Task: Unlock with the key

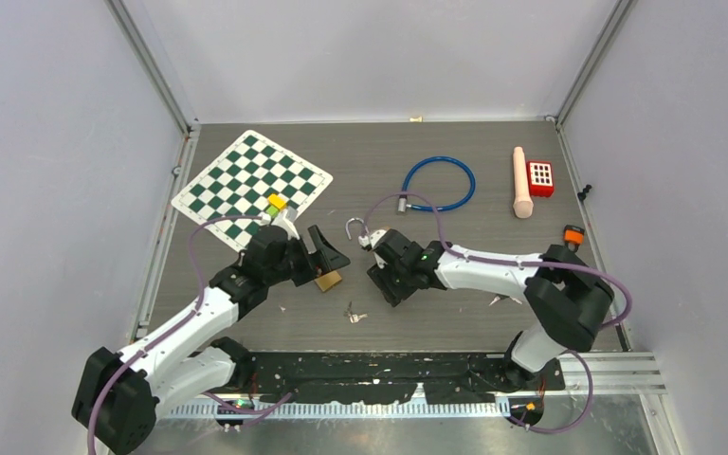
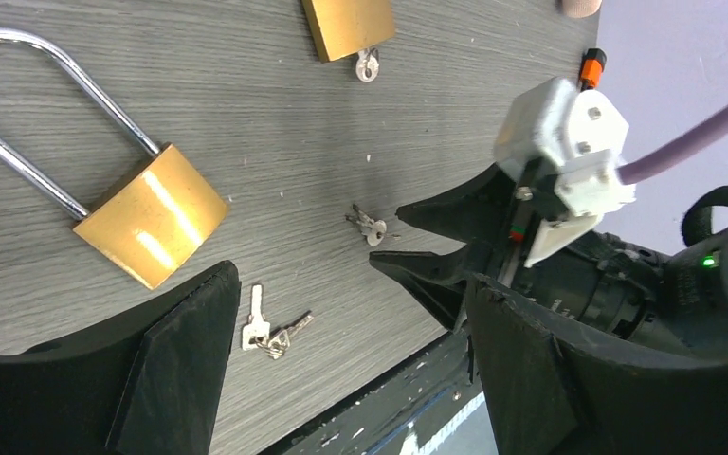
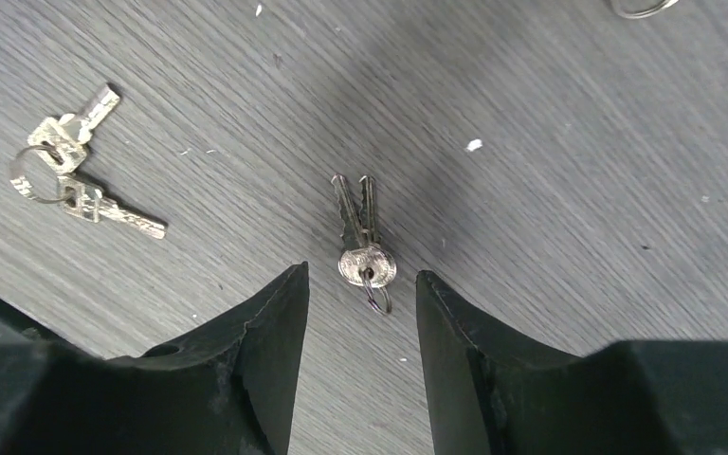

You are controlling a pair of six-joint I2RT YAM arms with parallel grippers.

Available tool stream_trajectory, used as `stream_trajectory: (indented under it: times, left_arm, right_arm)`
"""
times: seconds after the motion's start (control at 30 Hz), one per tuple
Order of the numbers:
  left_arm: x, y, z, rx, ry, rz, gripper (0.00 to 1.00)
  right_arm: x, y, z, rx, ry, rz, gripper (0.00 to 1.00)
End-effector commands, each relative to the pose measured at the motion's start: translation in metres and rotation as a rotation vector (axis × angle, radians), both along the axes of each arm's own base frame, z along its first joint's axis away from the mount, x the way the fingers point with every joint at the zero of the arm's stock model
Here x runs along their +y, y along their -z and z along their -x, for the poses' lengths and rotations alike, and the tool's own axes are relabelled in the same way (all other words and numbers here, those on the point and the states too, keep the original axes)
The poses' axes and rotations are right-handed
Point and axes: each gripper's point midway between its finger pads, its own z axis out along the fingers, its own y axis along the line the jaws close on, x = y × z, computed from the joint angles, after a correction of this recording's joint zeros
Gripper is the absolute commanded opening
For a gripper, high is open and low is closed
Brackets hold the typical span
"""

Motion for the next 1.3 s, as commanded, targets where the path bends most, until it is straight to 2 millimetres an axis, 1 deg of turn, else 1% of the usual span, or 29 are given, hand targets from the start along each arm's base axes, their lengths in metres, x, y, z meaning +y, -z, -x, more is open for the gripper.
stream_trajectory:
  times: [0.0, 0.07, 0.13, 0.2, 0.3, 0.33, 0.4, 0.57, 0.6, 0.67, 0.83, 0.87, 0.9, 0.93, 0.97, 1.0, 1.03, 1.17, 1.27]
  left_arm:
    - [0.002, -0.012, -0.005, -0.037, -0.012, -0.007, 0.85]
    - [0.002, -0.01, -0.005, -0.035, -0.014, -0.009, 0.85]
    - [0.002, -0.01, -0.005, -0.031, -0.013, -0.009, 0.85]
    - [0.002, -0.01, -0.004, -0.028, -0.01, -0.008, 0.85]
    - [0.002, -0.01, -0.004, -0.025, -0.009, -0.009, 0.85]
    - [0.001, -0.01, -0.004, -0.025, -0.009, -0.008, 0.85]
    - [0.001, -0.011, -0.004, -0.024, -0.007, -0.004, 0.85]
    - [-0.005, -0.014, -0.004, -0.012, 0.01, 0.023, 0.85]
    - [-0.007, -0.014, -0.003, -0.006, 0.018, 0.027, 0.85]
    - [-0.01, -0.013, -0.003, 0.009, 0.027, 0.033, 0.85]
    - [-0.017, -0.011, -0.002, 0.046, 0.035, 0.07, 0.85]
    - [-0.018, -0.011, -0.001, 0.059, 0.034, 0.081, 0.85]
    - [-0.02, -0.012, -0.002, 0.069, 0.029, 0.096, 0.85]
    - [-0.023, -0.013, -0.001, 0.085, 0.028, 0.117, 0.85]
    - [-0.026, -0.014, -0.001, 0.101, 0.026, 0.14, 0.85]
    - [-0.029, -0.016, -0.001, 0.122, 0.021, 0.164, 0.85]
    - [-0.032, -0.019, 0.0, 0.147, 0.018, 0.194, 0.85]
    - [-0.042, -0.026, -0.001, 0.21, 0.019, 0.257, 0.86]
    - [-0.042, -0.028, -0.002, 0.206, 0.017, 0.254, 0.85]
  right_arm:
    - [0.003, 0.007, 0.003, 0.016, -0.038, 0.071, 0.52]
    - [0.002, 0.014, 0.006, 0.028, -0.043, 0.093, 0.5]
    - [-0.002, 0.022, 0.006, 0.032, -0.038, 0.125, 0.45]
    - [-0.006, 0.029, 0.005, 0.031, -0.033, 0.151, 0.38]
    - [-0.005, 0.03, 0.004, 0.026, -0.04, 0.148, 0.23]
    - [-0.003, 0.028, 0.003, 0.019, -0.044, 0.136, 0.16]
    - [0.003, 0.019, 0.001, -0.005, -0.053, 0.097, 0.07]
    - [0.011, -0.013, -0.007, -0.095, -0.065, -0.001, 0.05]
    - [0.013, -0.016, -0.009, -0.111, -0.07, -0.017, 0.05]
    - [0.016, -0.03, -0.011, -0.15, -0.072, -0.066, 0.05]
    - [0.02, -0.05, -0.016, -0.211, -0.059, -0.137, 0.05]
    - [0.019, -0.056, -0.016, -0.23, -0.053, -0.156, 0.05]
    - [0.022, -0.063, -0.019, -0.252, -0.046, -0.186, 0.05]
    - [0.02, -0.069, -0.019, -0.275, -0.038, -0.207, 0.05]
    - [0.023, -0.075, -0.022, -0.3, -0.03, -0.241, 0.05]
    - [0.021, -0.079, -0.022, -0.319, -0.022, -0.26, 0.05]
    - [0.024, -0.087, -0.025, -0.346, -0.014, -0.295, 0.05]
    - [0.023, -0.102, -0.026, -0.405, 0.005, -0.377, 0.05]
    - [0.025, -0.102, -0.028, -0.412, 0.007, -0.379, 0.05]
